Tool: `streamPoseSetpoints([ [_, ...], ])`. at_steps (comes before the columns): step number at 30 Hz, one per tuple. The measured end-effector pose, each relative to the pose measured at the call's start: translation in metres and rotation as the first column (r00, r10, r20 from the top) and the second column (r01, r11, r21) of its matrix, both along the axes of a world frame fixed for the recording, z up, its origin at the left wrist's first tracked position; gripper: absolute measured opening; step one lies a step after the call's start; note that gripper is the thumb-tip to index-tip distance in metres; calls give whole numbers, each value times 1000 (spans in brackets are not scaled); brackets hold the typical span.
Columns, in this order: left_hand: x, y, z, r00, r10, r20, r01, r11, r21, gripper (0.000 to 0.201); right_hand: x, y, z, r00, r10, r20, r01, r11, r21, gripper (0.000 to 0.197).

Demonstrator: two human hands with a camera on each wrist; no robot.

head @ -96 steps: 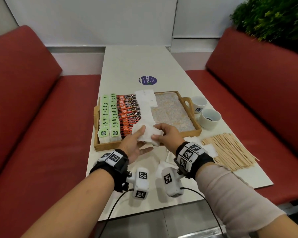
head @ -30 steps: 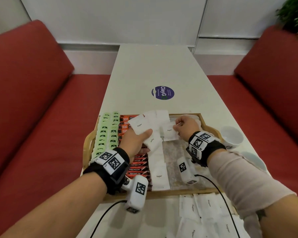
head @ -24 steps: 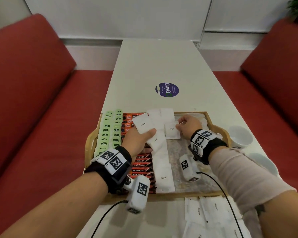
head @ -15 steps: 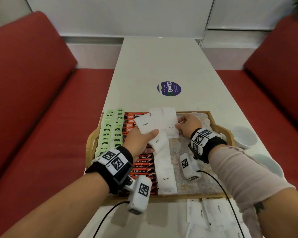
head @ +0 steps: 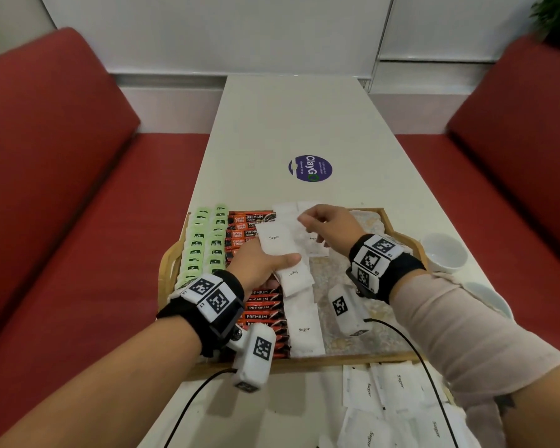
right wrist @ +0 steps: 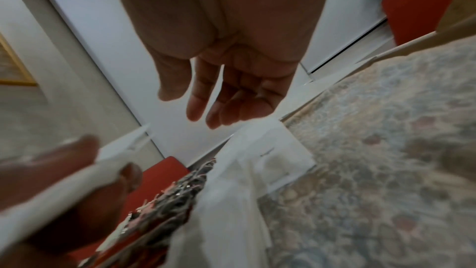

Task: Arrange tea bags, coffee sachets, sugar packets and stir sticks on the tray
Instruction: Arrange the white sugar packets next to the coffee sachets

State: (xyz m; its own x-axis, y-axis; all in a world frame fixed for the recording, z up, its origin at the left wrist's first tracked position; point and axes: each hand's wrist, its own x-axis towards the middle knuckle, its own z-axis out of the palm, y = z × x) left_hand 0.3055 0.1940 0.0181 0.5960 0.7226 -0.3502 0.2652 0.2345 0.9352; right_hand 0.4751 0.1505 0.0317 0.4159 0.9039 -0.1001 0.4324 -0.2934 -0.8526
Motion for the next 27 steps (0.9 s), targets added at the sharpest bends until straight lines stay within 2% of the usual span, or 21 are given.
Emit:
streamPoseSetpoints([
  [3,1,-4,2,997,-76,-17,77,996,42,35,-11,-2,9,993,113,-23,-114,993,-32,10],
  [9,1,-9,6,990,-138,-23,139,990,35,35,-17,-7,14,993,100,-66,-100,995,0,17],
  [14,-3,-12,5,989,-143,-20,144,988,57,24,-14,-9,15,996,-19,-89,25,997,72,20],
  [19,-8,-5,3,996,-77,-49,81,993,83,22,6,-7,9,969,-245,-43,248,963,105,17],
  [23,-9,1,3,999,-35,-26,37,997,71,22,24,-3,-5,943,-330,46,331,944,-6,8],
  [27,-9,5,3,1000,-18,-21,19,997,71,21,28,1,-17,935,-296,198,330,928,-172,11],
])
